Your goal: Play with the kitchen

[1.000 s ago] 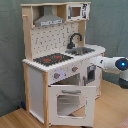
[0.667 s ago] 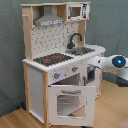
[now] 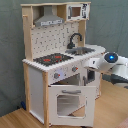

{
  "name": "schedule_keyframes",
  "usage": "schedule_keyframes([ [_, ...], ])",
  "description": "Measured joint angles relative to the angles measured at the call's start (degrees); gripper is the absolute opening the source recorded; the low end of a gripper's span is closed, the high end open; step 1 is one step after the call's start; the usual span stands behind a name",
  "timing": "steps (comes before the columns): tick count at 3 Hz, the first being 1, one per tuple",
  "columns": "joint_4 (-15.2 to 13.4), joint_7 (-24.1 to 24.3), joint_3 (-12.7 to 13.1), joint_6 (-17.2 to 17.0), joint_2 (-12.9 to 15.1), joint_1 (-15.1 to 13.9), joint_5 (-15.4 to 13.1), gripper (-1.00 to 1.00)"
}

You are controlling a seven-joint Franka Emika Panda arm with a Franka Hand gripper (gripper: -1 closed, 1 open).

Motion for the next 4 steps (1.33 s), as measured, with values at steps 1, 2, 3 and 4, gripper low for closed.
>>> schedule_keyframes([
  [1, 2.1, -2.0, 1.3, 0.1, 3.9, -2.8, 2.6, 1.00],
  [2, 4.5, -2.8, 2.9, 0.4, 8.0, -5.7, 4.5, 1.00],
  [3, 6.4, -3.2, 4.8, 1.7, 13.1, -9.1, 5.7, 1.00],
  [4, 6.6, -3.8, 6.4, 4.2, 18.0, -11.5, 6.0, 1.00],
])
